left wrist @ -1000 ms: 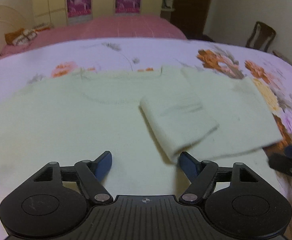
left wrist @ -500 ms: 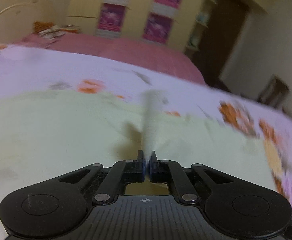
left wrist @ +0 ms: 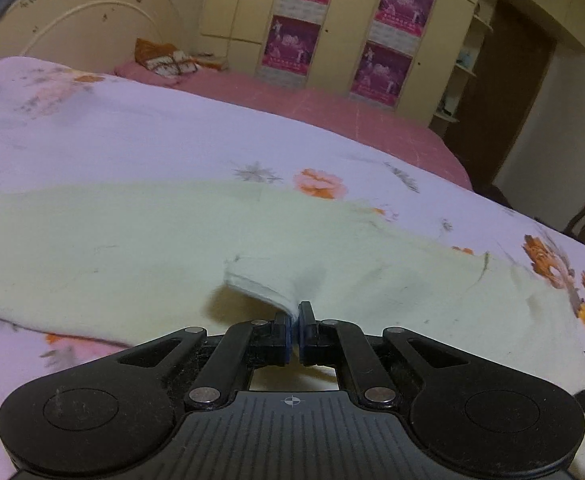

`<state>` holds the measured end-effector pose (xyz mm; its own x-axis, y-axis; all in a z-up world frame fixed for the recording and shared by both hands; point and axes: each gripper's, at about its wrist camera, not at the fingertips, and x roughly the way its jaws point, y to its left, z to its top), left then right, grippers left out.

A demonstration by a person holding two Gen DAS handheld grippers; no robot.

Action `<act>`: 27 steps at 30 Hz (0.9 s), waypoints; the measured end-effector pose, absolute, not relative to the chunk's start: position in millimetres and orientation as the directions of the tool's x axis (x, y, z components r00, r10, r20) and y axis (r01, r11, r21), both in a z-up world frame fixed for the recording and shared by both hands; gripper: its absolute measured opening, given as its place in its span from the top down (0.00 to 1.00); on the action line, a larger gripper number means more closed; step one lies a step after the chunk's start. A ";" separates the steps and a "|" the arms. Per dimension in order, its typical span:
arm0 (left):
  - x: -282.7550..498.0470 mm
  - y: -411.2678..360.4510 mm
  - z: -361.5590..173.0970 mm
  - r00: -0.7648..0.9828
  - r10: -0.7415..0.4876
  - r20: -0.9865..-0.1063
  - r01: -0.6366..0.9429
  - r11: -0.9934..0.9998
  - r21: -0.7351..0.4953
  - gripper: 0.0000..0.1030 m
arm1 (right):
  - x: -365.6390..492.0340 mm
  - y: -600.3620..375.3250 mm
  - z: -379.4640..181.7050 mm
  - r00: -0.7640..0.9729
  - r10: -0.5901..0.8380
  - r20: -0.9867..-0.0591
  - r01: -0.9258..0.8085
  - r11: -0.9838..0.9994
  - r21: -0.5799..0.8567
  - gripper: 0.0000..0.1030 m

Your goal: Fold small clothes

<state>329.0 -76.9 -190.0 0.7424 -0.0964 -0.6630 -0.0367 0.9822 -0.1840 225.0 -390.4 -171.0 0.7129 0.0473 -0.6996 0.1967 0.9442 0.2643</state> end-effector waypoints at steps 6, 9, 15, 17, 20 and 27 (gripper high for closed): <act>327.8 -69.0 -192.7 0.732 -0.060 -0.679 -0.035 0.992 -0.125 0.96 | 219.4 -404.1 -164.3 0.733 0.098 -0.673 0.202 0.914 0.352 0.41; 319.5 -67.5 -188.5 0.739 -0.047 -0.673 -0.034 0.994 -0.107 0.84 | 224.1 -412.3 -167.2 0.737 0.086 -0.670 0.240 0.893 0.379 0.36; 321.5 -28.0 -183.6 0.725 0.066 -0.685 -0.179 0.979 -0.095 0.64 | 237.7 -403.4 -180.2 0.676 0.047 -0.735 0.223 0.938 0.266 0.81; 319.5 -16.8 -178.8 0.722 0.083 -0.687 -0.210 0.972 -0.103 0.64 | 235.7 -407.1 -181.4 0.671 0.046 -0.740 0.234 0.934 0.271 0.84; 317.2 -22.7 -169.2 0.741 0.029 -0.671 -0.154 0.980 -0.127 0.63 | 235.4 -407.9 -171.7 0.692 0.025 -0.722 0.243 0.933 0.266 0.74; 348.6 -74.0 -184.1 0.709 -0.067 -0.702 -0.033 0.991 -0.128 0.45 | 284.5 -429.4 -172.8 0.715 0.037 -0.698 0.298 0.887 0.352 0.55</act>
<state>348.6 -74.0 -184.1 0.7094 -0.0672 -0.7016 -0.0328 0.9912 -0.1282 284.5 -429.4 -172.8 0.7152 0.0366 -0.6980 0.2984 0.8871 0.3522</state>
